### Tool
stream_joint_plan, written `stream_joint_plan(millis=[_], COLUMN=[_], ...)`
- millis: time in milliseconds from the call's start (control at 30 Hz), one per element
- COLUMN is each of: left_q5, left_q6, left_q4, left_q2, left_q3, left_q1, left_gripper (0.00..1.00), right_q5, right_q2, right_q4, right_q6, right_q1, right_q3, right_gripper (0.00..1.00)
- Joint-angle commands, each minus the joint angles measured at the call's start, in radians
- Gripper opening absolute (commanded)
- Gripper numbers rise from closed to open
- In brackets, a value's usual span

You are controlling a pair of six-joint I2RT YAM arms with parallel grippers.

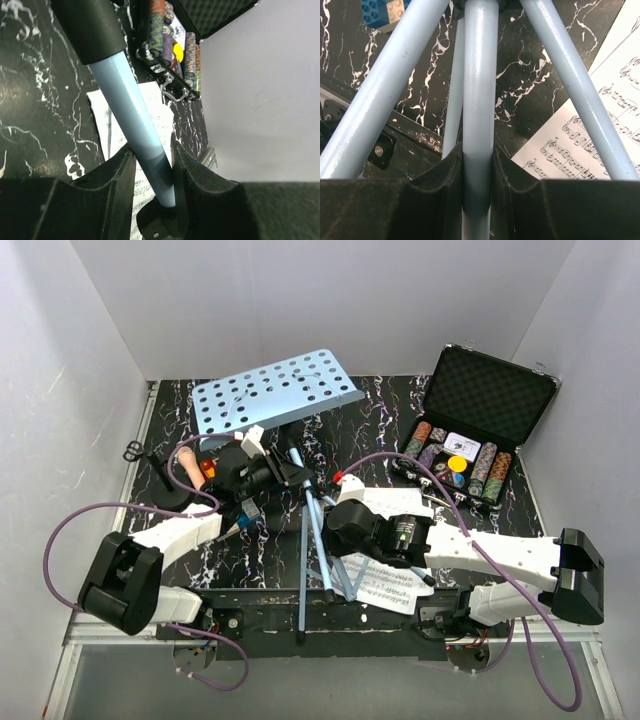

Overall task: Pack up the instrument practice props
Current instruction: Place the music stand at the center of the board.

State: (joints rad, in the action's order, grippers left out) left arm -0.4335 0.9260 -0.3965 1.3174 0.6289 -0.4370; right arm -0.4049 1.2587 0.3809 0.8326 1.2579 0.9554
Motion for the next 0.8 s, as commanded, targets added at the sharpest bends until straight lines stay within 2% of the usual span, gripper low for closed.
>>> stream_joint_plan(millis=[0, 300, 600, 767], left_q5=[-0.066, -0.093, -0.1, -0.07], left_q6=[-0.079, -0.113, -0.107, -0.116], left_q4=[-0.275, -0.297, -0.381, -0.364], left_q2=[-0.011, 0.127, 0.241, 0.263], left_q3=[-0.003, 0.018, -0.014, -0.032], left_q1=[-0.019, -0.025, -0.025, -0.025], left_gripper=[0.0, 0.0, 0.0, 0.0], right_q5=[-0.083, -0.063, -0.003, 0.046], right_q2=[-0.05, 0.004, 0.039, 0.062], right_q4=[-0.186, -0.237, -0.231, -0.218], right_q6=[0.037, 0.103, 0.082, 0.054], right_q1=[0.008, 0.011, -0.006, -0.012], right_q3=[0.009, -0.04, -0.075, -0.079], right_gripper=[0.01, 0.01, 0.01, 0.01])
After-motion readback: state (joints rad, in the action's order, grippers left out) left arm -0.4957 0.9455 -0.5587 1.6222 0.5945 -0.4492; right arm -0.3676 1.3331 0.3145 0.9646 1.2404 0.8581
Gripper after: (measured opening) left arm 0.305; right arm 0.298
